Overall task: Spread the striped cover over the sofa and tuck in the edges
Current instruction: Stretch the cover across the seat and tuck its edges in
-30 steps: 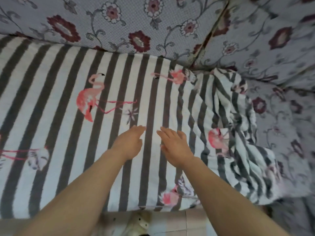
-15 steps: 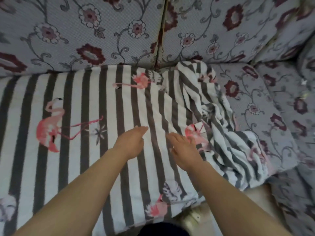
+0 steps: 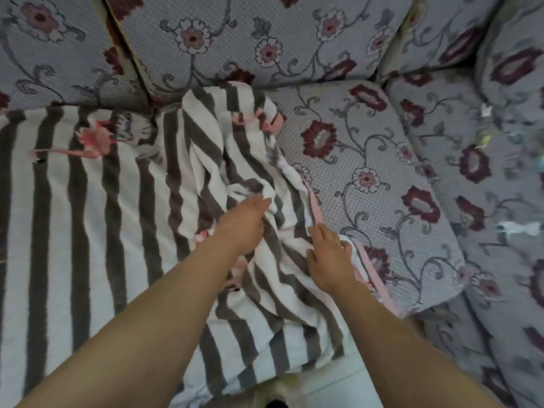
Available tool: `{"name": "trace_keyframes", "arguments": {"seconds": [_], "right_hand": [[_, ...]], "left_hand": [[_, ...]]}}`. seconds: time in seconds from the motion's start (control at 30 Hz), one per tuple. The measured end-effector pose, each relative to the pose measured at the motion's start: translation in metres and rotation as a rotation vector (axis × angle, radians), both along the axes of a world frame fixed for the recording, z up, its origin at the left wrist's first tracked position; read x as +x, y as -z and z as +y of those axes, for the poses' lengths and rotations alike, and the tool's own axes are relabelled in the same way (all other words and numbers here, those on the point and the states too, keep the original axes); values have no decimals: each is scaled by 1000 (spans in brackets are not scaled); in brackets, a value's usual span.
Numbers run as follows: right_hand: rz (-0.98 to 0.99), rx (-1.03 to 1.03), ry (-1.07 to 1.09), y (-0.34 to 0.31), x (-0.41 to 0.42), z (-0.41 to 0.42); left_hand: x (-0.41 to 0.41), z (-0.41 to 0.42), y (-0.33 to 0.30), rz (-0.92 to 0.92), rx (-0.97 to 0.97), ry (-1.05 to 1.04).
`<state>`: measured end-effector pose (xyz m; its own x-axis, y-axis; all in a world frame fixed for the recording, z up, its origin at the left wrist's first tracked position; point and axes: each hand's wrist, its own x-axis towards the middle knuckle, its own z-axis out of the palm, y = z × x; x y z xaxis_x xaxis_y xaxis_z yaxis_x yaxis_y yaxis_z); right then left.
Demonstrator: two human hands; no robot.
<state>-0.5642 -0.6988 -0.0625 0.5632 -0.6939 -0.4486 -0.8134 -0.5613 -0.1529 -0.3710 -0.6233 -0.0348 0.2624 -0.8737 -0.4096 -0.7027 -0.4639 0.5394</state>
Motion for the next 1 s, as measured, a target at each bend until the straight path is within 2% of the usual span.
{"name": "trace_keyframes", "arguments": {"seconds": [0.17,0.27,0.4,0.47,0.6,0.67,0.7,0.77,0.87,1.0], "right_hand": [[10,36,232,34,-30,-40],[-110,202,324,40,-36,-52],[-406,416,198,19,-38,-61],[-501,499,210,4,-40,-68],[-556,559,285,-23,-58,-80],[-590,559,316,-38,-66,-85],[-602,577,340,-47,-68,-85],[-627,655,366,-63,-68,-84],[-655,773,327,-88,-60,-80],[-727,800,360,-107,-51,-80]], "left_hand": [[-42,-91,35,-197,103,191],[-57,-113,45,-281,168,338],[-74,-120,45,-341,289,580],[-73,-122,37,-404,341,649],[-52,-127,11,-544,452,714],[-40,-128,-1,-619,390,731],[-38,-129,-5,-609,333,715],[-41,-132,-9,-479,248,686],[-62,-140,-14,-334,214,766],[-59,-144,-22,-379,197,755]]}}
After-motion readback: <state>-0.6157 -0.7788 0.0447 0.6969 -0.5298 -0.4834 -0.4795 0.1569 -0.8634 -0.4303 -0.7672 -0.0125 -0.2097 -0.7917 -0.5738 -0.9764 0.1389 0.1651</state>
